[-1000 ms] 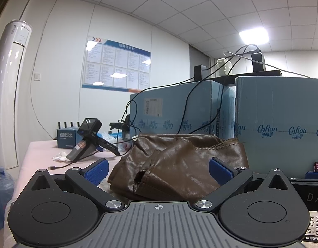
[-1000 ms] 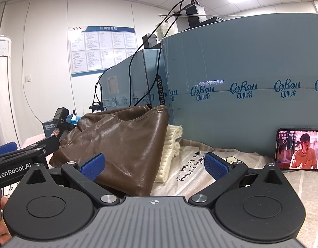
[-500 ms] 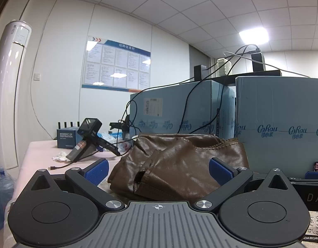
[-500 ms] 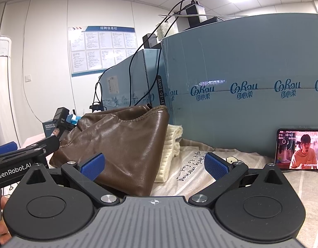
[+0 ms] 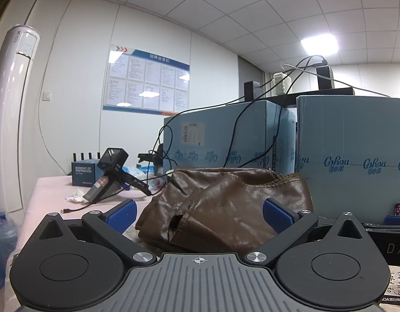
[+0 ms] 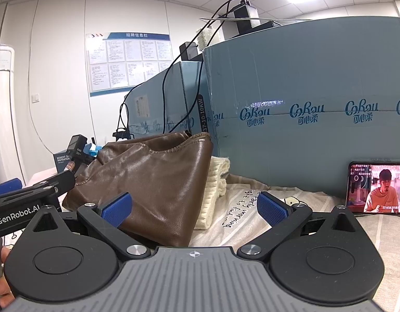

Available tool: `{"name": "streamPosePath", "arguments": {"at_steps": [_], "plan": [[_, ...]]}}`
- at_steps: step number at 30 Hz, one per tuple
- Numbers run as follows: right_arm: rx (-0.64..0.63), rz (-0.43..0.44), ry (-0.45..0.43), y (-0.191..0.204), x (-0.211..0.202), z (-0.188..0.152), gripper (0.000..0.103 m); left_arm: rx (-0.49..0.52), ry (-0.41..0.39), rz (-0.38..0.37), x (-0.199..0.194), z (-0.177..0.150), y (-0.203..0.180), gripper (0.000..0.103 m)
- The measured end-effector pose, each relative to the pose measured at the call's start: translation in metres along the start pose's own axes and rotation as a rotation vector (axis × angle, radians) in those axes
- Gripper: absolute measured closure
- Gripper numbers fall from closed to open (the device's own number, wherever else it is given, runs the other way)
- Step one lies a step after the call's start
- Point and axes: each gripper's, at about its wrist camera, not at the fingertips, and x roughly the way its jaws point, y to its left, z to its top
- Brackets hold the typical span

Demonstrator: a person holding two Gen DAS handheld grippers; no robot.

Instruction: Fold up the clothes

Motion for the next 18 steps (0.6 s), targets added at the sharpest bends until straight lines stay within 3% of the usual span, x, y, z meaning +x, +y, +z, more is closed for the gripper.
{"name": "streamPosePath", "arguments": {"at_steps": [18], "plan": [[0.002, -0.001, -0.001, -0.0004, -0.0001, 0.0004, 0.0, -0.01, 0.012, 0.0, 0.0024, 0.0002, 0.0019, 0.0]]}}
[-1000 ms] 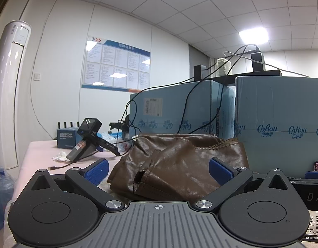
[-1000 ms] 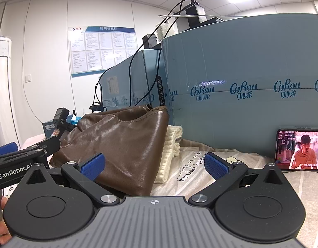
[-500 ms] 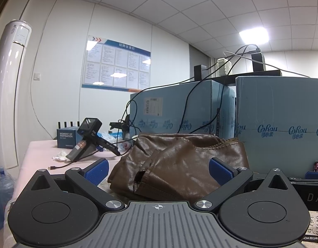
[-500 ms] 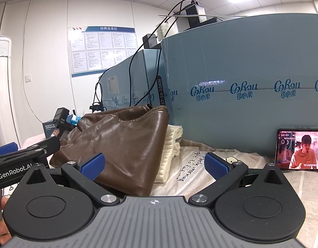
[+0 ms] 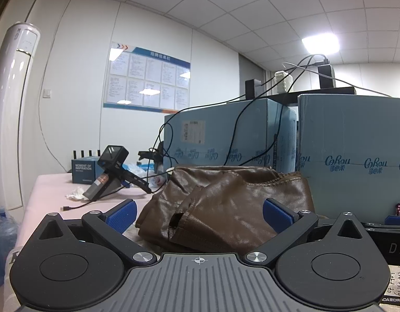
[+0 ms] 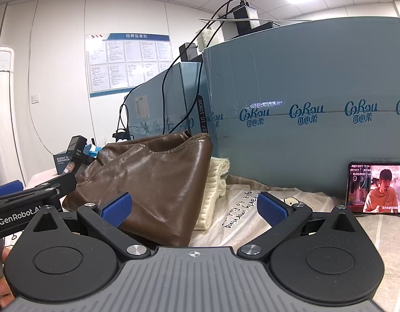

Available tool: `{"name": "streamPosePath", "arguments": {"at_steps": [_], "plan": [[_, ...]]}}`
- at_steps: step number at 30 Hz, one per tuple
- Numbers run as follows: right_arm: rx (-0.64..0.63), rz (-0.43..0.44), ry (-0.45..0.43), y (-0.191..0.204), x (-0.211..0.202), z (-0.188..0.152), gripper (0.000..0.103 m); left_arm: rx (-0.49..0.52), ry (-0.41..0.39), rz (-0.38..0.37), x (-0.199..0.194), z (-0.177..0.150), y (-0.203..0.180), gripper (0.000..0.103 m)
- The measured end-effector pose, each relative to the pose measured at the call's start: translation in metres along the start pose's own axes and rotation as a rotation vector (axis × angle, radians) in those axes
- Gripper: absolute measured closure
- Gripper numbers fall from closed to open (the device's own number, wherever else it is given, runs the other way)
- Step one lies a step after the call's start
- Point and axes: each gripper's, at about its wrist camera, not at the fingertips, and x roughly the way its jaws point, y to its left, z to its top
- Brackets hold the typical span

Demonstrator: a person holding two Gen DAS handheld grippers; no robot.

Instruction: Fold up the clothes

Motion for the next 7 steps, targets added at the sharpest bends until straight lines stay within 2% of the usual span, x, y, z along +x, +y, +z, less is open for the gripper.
{"name": "streamPosePath", "arguments": {"at_steps": [7], "plan": [[-0.001, 0.0, 0.003, 0.0003, 0.0007, -0.0001, 0.0, -0.005, 0.007, -0.002, 0.001, -0.0005, 0.0005, 0.0]]}}
